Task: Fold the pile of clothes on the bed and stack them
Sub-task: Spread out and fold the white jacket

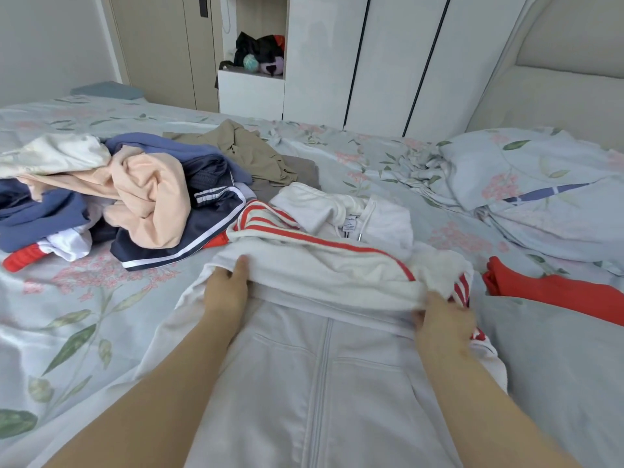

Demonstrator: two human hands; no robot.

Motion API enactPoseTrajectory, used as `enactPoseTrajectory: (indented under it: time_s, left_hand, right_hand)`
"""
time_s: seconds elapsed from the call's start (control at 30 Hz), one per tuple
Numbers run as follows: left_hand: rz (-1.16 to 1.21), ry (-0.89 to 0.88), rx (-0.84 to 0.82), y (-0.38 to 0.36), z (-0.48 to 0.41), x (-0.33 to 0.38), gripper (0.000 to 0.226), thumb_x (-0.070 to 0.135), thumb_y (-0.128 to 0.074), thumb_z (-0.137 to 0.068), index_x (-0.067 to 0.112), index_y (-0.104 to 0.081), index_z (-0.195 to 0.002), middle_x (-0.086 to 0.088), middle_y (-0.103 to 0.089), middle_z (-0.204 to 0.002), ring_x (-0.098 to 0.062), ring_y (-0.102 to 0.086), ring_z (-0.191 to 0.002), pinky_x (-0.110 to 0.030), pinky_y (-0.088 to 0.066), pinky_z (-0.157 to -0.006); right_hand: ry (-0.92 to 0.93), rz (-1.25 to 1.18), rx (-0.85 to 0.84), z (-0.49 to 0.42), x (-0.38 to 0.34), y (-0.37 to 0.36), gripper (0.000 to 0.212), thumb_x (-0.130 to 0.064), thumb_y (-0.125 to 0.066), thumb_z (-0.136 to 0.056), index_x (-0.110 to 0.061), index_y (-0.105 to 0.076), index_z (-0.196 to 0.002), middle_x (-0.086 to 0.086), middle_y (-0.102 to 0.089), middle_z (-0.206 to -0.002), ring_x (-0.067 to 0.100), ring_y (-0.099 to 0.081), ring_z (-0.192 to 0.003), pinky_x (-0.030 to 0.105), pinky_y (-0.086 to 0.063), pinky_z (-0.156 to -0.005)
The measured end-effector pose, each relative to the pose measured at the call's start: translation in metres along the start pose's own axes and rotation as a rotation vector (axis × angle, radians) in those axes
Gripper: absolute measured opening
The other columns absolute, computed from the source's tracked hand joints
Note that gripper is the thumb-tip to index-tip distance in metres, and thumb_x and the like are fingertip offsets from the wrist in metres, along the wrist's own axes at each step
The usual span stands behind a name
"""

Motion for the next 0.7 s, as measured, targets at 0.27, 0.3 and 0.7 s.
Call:
enactPoseTrajectory:
  time_s: [0.27,0.3,0.7]
  left_hand:
    - [0.013,0.199,0.084,0.017,-0.008,-0.008,0.054,0.047,-0.037,-0.098,-0.001,-0.061,-0.108,-0.005,-0.054,-0.075,-0.021,-0.045,-0.067,-0.032,-0.036,-0.079]
    - [0.035,0.185,0.093,0.018,-0.008,-0.008,0.052,0.046,-0.039,-0.098,-0.001,-0.059,-0.111,-0.007,-0.055,-0.08,-0.023,-0.045,-0.07,-0.031,-0.035,-0.078]
    - [-0.09,-0.153,0.376,0.049,0.005,0.005,0.019,0.028,-0.058,-0.088,0.011,-0.05,-0.084,-0.006,-0.052,-0.09,-0.025,-0.049,-0.088,-0.037,-0.04,-0.078]
  right_hand:
    - [-0.22,-0.111,-0.109,-0.019,-0.014,-0.015,0.043,-0.009,-0.055,-0.091,-0.005,-0.046,-0.132,0.007,-0.058,-0.104,0.023,-0.056,-0.086,0.035,-0.058,-0.075]
    - [-0.134,-0.131,-0.019,-0.022,-0.024,-0.009,0.041,-0.007,-0.058,-0.089,-0.01,-0.048,-0.128,0.004,-0.059,-0.107,0.023,-0.056,-0.091,0.04,-0.055,-0.084]
    - [1.104,0.912,0.079,0.075,-0.091,-0.07,0.056,-0.009,-0.066,-0.073,-0.015,-0.055,-0.128,0.016,-0.044,-0.142,0.042,-0.041,-0.126,0.053,-0.03,-0.101]
Point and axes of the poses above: each hand's wrist, its own z-axis away from the middle knuckle, its own y-axis out of the back of the hand, x = y × z, the point moved 6 cm from there along -z, towards the middle knuckle
